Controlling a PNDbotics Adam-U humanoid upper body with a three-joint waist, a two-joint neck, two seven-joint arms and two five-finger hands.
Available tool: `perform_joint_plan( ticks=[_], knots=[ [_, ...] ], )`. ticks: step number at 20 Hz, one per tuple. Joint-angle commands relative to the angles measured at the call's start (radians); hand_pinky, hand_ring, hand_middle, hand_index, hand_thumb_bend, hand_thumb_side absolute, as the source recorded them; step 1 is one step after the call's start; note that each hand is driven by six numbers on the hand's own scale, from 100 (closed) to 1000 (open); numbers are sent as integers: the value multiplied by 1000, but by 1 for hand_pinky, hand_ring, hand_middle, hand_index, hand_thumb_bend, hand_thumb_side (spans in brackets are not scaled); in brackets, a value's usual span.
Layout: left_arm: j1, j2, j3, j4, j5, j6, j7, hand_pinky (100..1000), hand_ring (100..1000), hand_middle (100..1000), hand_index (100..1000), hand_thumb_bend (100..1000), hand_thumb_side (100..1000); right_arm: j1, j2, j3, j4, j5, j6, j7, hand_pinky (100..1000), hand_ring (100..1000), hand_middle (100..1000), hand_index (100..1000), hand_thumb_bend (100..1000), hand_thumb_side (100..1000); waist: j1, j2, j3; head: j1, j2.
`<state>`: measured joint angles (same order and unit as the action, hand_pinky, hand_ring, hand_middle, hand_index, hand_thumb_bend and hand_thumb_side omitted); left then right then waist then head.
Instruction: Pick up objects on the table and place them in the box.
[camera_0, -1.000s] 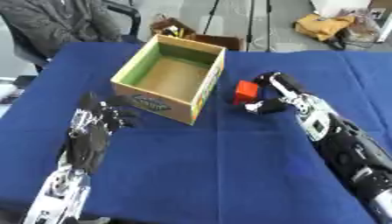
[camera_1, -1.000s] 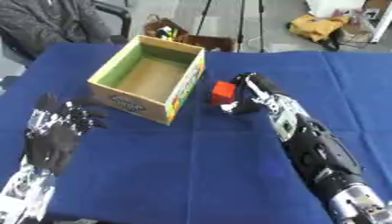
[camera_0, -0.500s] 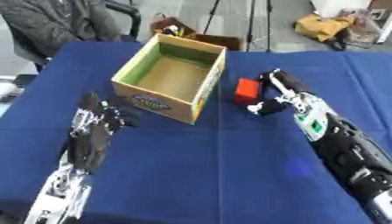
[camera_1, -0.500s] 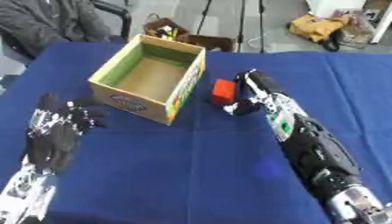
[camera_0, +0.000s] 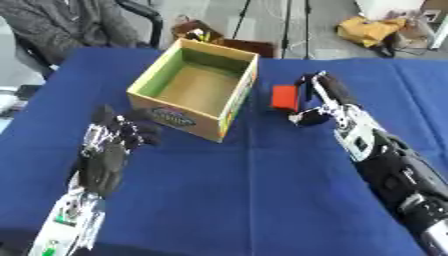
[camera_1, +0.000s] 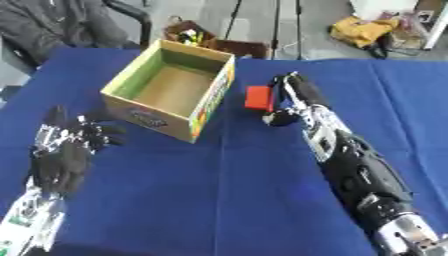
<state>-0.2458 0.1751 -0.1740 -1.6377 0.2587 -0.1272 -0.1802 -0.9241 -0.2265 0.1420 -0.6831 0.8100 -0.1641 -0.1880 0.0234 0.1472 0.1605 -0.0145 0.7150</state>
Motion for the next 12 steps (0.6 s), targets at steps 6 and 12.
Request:
perform_joint_plan(
  ticks=[6,12],
  knots=[
    [-4,6,-1,-15,2,-1,-4,636,688,717,790,420,1000,-38,-16,18,-89,-94,17,-13,624,588,306,366,100,100,1,-21,12,-6,-8],
    [-5,-4,-15,-12,5,1,-17,636,688,717,790,423,1000,-60,-32,27,-134,-136,32,-7,625,587,307,366,100,100,-4,-20,59,-25,-22]
  ],
)
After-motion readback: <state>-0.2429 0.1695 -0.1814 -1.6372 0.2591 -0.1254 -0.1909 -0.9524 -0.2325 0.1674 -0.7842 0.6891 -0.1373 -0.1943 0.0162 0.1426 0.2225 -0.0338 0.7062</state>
